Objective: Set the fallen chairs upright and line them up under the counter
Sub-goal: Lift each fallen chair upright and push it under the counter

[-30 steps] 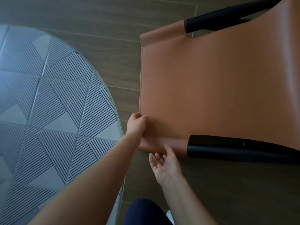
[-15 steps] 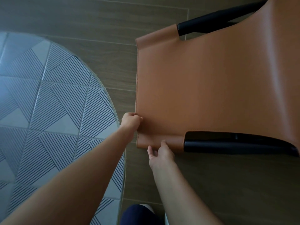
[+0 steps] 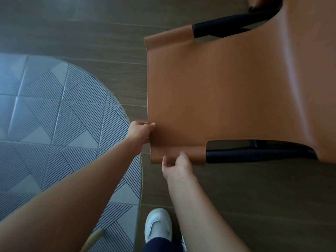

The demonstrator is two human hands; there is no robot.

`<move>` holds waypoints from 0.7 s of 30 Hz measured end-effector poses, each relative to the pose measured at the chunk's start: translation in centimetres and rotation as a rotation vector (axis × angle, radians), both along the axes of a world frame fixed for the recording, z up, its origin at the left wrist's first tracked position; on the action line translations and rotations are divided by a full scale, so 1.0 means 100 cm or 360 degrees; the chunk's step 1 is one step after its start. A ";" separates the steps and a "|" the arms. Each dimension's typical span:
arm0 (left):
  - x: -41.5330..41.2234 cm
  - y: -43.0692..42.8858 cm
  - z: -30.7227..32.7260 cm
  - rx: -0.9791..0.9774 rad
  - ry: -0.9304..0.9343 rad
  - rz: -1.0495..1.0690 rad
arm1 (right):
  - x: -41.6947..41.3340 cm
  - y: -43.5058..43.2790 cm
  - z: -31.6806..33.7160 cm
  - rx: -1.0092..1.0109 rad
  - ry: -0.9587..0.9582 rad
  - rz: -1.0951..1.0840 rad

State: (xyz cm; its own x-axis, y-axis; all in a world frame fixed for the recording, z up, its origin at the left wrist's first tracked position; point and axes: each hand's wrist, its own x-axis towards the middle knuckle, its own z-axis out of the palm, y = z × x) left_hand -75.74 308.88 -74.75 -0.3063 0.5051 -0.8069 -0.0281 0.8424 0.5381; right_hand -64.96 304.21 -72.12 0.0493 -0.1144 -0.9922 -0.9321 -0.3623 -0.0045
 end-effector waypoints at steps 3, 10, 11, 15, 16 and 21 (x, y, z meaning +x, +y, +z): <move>0.011 -0.008 0.043 0.0003 -0.0004 0.0006 | 0.011 -0.009 0.037 0.0029 0.0014 -0.0075; 0.047 -0.032 0.142 0.0018 -0.0073 0.0037 | 0.035 -0.042 0.129 -0.0016 -0.0246 0.0037; 0.054 -0.035 0.156 0.0017 -0.0077 0.0019 | 0.039 -0.045 0.140 0.0000 -0.0277 0.0050; 0.080 -0.033 0.218 0.0068 -0.0062 -0.0050 | 0.062 -0.043 0.195 0.0038 -0.0216 -0.0097; 0.087 -0.030 0.233 0.0093 -0.0047 -0.0064 | 0.068 -0.040 0.210 0.0068 -0.0175 -0.0151; 0.129 -0.007 0.310 0.0220 0.0003 -0.0238 | 0.101 -0.024 0.285 0.0234 -0.0141 -0.0252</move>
State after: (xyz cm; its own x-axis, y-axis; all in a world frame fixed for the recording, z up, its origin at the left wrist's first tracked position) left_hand -62.83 308.17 -43.78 -0.2211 0.6513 -0.7259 0.0932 0.7550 0.6490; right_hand -54.83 301.83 -43.59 0.1300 0.0180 -0.9914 -0.9708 -0.2008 -0.1309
